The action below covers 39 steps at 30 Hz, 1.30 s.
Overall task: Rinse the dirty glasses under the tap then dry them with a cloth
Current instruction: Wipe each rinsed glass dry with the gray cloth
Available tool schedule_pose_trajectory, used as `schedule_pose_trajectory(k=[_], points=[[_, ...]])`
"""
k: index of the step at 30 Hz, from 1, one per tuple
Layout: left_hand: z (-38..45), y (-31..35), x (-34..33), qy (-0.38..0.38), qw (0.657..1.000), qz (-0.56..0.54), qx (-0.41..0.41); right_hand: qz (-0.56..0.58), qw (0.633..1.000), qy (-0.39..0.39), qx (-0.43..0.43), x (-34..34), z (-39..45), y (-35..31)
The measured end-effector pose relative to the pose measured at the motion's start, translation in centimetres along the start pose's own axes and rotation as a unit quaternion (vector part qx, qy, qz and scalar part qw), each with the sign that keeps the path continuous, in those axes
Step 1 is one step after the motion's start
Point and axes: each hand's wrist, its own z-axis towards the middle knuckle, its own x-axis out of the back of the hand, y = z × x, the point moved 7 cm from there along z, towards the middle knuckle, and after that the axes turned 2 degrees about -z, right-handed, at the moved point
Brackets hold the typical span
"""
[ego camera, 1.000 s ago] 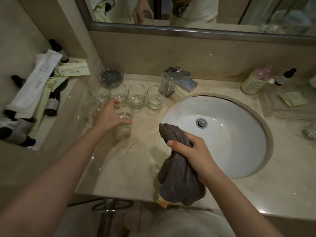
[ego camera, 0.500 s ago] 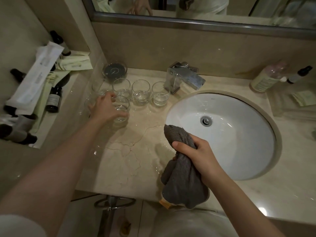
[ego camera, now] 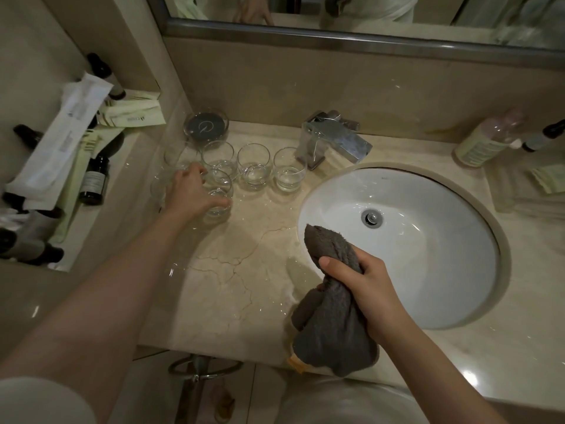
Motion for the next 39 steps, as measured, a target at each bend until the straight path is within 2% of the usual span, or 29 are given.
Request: schedule_pose_trajectory(k=[13,20,28,34,39], points=[[-1.1,1.2,0.8,0.013,0.999,0.036,-0.027,-0.004,1.000,0.000,-0.011,0.1,-0.1,1.0],[-5.2,5.9,0.6,0.010,0.991,0.045,-0.127,0.013,0.999,0.030,-0.010,2.5,-1.0,0.6],[-13.1,17.7,-7.4,-0.063,0.972,0.038,-0.224,0.077,0.982,0.173,0.002,13.6,-5.7,-0.2],[-19.1,28.0,-16.0,-0.149,0.940,0.002,-0.306,0.165,0.932,0.319,0.046,24.1,-11.8,0.1],[-25.1,35.4,-22.5,-0.210,0.904,0.017,-0.371,0.209,0.888,0.404,0.064,31.7,-17.3,0.8]])
